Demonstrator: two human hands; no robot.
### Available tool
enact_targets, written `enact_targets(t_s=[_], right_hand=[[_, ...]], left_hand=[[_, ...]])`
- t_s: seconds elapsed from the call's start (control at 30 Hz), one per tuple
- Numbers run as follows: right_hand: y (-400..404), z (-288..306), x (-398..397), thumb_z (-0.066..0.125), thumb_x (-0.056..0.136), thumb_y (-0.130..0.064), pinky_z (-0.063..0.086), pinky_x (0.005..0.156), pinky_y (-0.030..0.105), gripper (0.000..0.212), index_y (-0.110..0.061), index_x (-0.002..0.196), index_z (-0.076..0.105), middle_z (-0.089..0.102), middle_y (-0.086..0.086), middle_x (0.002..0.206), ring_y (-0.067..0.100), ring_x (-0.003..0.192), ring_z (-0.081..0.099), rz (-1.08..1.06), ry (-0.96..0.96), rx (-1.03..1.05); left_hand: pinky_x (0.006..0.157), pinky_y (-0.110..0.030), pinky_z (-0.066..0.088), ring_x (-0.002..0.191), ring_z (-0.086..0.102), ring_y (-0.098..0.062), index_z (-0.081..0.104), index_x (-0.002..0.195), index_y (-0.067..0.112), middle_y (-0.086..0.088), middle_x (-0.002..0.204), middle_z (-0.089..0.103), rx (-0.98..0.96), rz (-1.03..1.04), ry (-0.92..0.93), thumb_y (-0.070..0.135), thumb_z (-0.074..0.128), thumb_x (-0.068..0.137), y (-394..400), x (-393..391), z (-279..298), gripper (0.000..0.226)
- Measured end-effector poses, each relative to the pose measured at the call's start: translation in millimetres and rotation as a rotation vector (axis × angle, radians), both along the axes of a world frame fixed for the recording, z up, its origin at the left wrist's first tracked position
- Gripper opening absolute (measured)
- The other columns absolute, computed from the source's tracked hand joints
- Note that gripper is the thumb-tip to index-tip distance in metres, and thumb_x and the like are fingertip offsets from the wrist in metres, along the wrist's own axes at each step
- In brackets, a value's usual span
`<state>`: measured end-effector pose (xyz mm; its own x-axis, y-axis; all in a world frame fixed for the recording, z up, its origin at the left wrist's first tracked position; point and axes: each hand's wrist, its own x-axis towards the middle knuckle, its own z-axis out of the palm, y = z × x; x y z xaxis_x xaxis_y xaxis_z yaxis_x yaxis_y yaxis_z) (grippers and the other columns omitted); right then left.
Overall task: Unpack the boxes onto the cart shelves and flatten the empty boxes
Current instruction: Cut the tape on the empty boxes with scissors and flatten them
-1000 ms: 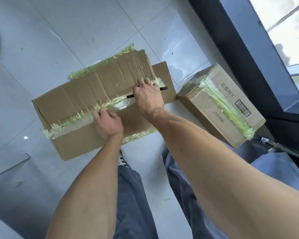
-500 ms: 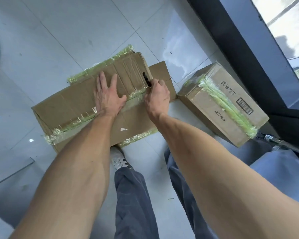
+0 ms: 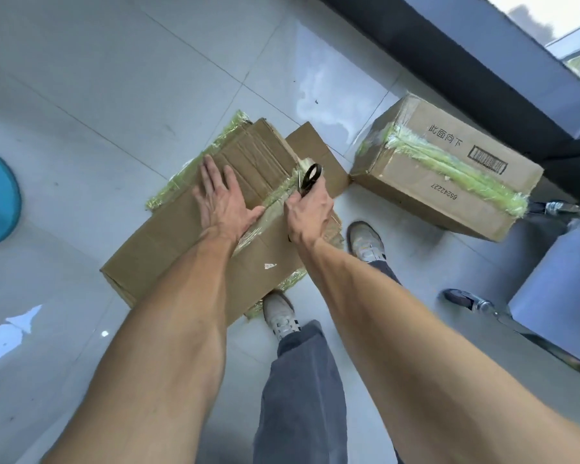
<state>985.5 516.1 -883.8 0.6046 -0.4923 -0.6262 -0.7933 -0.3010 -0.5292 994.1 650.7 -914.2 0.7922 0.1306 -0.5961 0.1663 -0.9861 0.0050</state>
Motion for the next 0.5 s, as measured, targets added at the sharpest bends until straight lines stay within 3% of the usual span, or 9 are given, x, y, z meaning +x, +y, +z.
enact_targets(t_s=[0.07,0.13,0.2,0.3,0.37,0.5], right_hand=[[12.8,-0.7,-9.3,0.051,0.088,-0.004,0.033,0.050,0.017,0.019,-0.011,0.105,0.046,0.053,0.007,0.084,0.014,0.066,0.045,0.000,0.026,-0.004],[24.6,-0.3,-13.6,0.049,0.089,-0.001,0.037,0.052,0.019,0.023,-0.011,0.110,0.048,0.055,0.007,0.087,0.014,0.071,0.052,-0.123,0.070,0.015],[31.6,-3.4,-17.1,0.047,0.090,-0.002,0.042,0.058,0.026,0.016,-0.011,0.103,0.050,0.059,0.008,0.089,0.022,0.078,0.058,-0.259,0.119,-0.007],[35.6,-9.3,-29.1,0.055,0.091,-0.010,0.032,0.071,0.024,0.012,-0.008,0.102,0.056,0.059,0.009,0.096,0.025,0.089,0.051,-0.469,0.129,-0.019],[34.3,-12.0,-38.9,0.059,0.091,-0.016,0.037,0.083,0.029,0.018,-0.004,0.105,0.057,0.061,0.013,0.104,0.027,0.101,0.053,-0.544,0.112,0.000],[34.6,-19.7,-59.5,0.061,0.091,-0.020,0.034,0.075,0.027,0.015,-0.007,0.099,0.058,0.059,0.008,0.096,0.026,0.099,0.053,-0.430,0.093,0.041]], left_hand=[[0.117,-0.061,0.010,0.149,-0.014,-0.039,0.000,0.156,0.013,-0.024,0.159,-0.021,0.007,-0.056,0.051,0.064,0.078,0.067,10.8,4.2,2.4,0.128],[0.116,-0.064,0.011,0.147,-0.016,-0.042,-0.017,0.155,0.022,-0.026,0.156,-0.027,0.037,-0.108,0.121,0.066,0.080,0.062,24.0,3.9,5.1,0.141],[0.114,-0.066,0.015,0.146,-0.016,-0.044,-0.025,0.152,0.023,-0.028,0.155,-0.029,0.060,-0.146,0.142,0.070,0.078,0.060,31.0,-0.9,4.4,0.146],[0.113,-0.068,0.018,0.146,-0.015,-0.045,-0.024,0.152,0.020,-0.027,0.155,-0.029,0.064,-0.234,0.066,0.070,0.076,0.061,27.5,-12.3,-1.1,0.144],[0.112,-0.067,0.016,0.146,-0.016,-0.046,-0.019,0.153,0.027,-0.027,0.155,-0.029,0.026,-0.278,0.014,0.063,0.079,0.065,21.3,-17.3,-5.8,0.137],[0.111,-0.067,0.023,0.144,-0.013,-0.053,-0.012,0.154,0.035,-0.031,0.154,-0.027,0.004,-0.276,-0.006,0.052,0.081,0.068,17.6,-15.3,-20.9,0.128]])
